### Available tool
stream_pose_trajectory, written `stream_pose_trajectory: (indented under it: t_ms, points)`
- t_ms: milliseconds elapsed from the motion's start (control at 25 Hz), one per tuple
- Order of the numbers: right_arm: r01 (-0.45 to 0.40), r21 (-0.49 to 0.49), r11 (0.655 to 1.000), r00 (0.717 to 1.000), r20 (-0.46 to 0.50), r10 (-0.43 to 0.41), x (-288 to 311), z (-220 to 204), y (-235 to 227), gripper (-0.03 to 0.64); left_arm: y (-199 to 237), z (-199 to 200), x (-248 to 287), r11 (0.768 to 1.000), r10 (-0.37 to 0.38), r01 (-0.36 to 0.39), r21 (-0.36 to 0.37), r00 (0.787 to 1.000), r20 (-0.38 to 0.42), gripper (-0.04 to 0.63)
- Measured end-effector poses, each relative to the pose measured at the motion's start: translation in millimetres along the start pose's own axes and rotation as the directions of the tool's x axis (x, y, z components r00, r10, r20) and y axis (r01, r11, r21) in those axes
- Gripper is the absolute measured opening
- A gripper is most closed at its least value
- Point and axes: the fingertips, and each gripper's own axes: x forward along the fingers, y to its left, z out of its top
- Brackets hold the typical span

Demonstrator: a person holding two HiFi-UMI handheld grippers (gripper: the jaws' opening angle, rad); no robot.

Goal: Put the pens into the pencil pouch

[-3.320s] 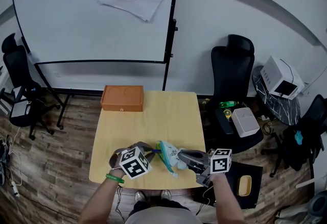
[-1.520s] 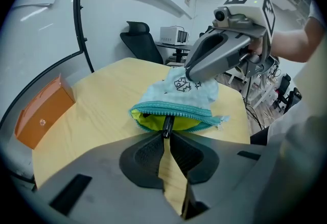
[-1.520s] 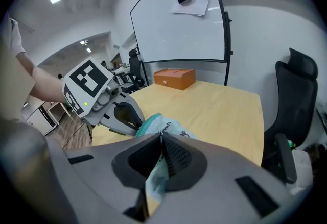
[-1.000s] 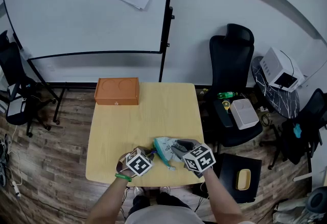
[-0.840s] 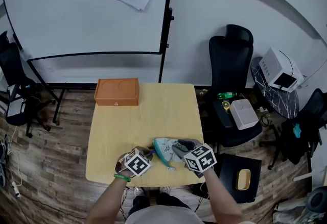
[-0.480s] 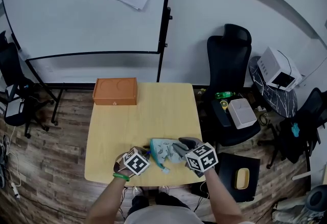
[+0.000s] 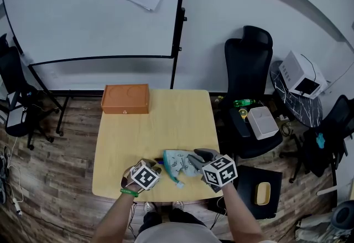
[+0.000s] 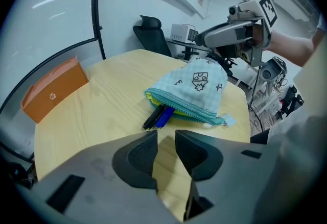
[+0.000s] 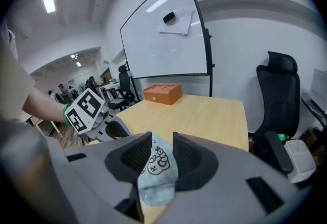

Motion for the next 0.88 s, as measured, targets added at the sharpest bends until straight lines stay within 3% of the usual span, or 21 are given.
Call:
stream_pose_trajectory:
  t_ms: [120, 200, 320, 440, 680, 760, 880]
  points:
    - [0.014, 0.009, 1.000, 0.999, 0.039, -0.014, -3.0, 7.5, -3.2, 0.123, 11.0, 5.7, -14.4, 0.998, 0.043, -0.041, -0.044, 0.997, 0.058, 0.108]
    - [0.028, 0.018, 0.999, 0.996, 0.085, -0.029, -6.5, 16.3, -6.4, 0.112, 23.3, 18.8, -30.6, 0.993, 0.095, -0.083, -0.087, 0.985, 0.146, 0.094]
    - [0.052, 0.024, 0.998, 0.984, 0.172, -0.055, -13.7, 35.0, -9.6, 0.081, 41.6, 45.4, -67.4, 0.976, 0.195, -0.155, -0.150, 0.933, 0.302, 0.054]
    - [0.081, 0.024, 0.996, 0.961, 0.262, -0.085, -23.4, 58.2, -9.9, 0.032, 54.9, 70.6, -109.4, 0.957, 0.282, -0.213, -0.199, 0.849, 0.447, 0.035]
    - [0.124, 0.003, 0.992, 0.906, 0.408, -0.115, -45.2, 108.9, -4.3, 0.000, 62.4, 115.1, -195.6, 0.927, 0.375, -0.251, -0.279, 0.644, 0.667, 0.029]
    - [0.145, -0.017, 0.989, 0.887, 0.446, -0.123, -53.2, 125.4, -1.2, 0.000, 60.8, 127.1, -218.4, 0.922, 0.386, -0.256, -0.289, 0.589, 0.710, 0.028]
    - [0.170, -0.035, 0.985, 0.855, 0.502, -0.130, -65.3, 147.3, 3.9, 0.000, 56.4, 142.7, -245.9, 0.919, 0.392, -0.271, -0.288, 0.525, 0.755, 0.028]
